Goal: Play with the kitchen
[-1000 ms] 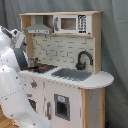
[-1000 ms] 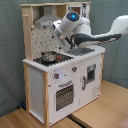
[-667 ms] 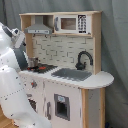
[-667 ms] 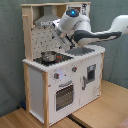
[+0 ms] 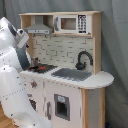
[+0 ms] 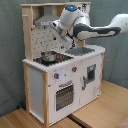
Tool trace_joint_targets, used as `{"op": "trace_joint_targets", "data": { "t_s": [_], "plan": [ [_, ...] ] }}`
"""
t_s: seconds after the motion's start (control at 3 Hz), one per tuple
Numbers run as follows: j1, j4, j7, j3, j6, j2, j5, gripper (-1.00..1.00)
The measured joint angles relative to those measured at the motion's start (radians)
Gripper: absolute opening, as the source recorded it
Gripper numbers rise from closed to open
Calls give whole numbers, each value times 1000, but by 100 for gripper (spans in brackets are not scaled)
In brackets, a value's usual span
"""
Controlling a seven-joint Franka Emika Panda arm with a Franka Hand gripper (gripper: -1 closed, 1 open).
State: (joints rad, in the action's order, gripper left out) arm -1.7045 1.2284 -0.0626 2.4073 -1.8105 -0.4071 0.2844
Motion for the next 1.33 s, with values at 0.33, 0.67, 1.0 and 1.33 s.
{"op": "trace_joint_targets", "data": {
  "t_s": [0.33, 0.67, 1.0, 1.33],
  "plan": [
    [-48, 0, 66, 2, 26, -6, -81, 100],
    [-95, 0, 130, 13, 30, -27, -156, 100],
    [-128, -6, 188, 30, 27, -60, -228, 100],
    [-154, -37, 253, 53, 26, -104, -302, 100]
  ]
}}
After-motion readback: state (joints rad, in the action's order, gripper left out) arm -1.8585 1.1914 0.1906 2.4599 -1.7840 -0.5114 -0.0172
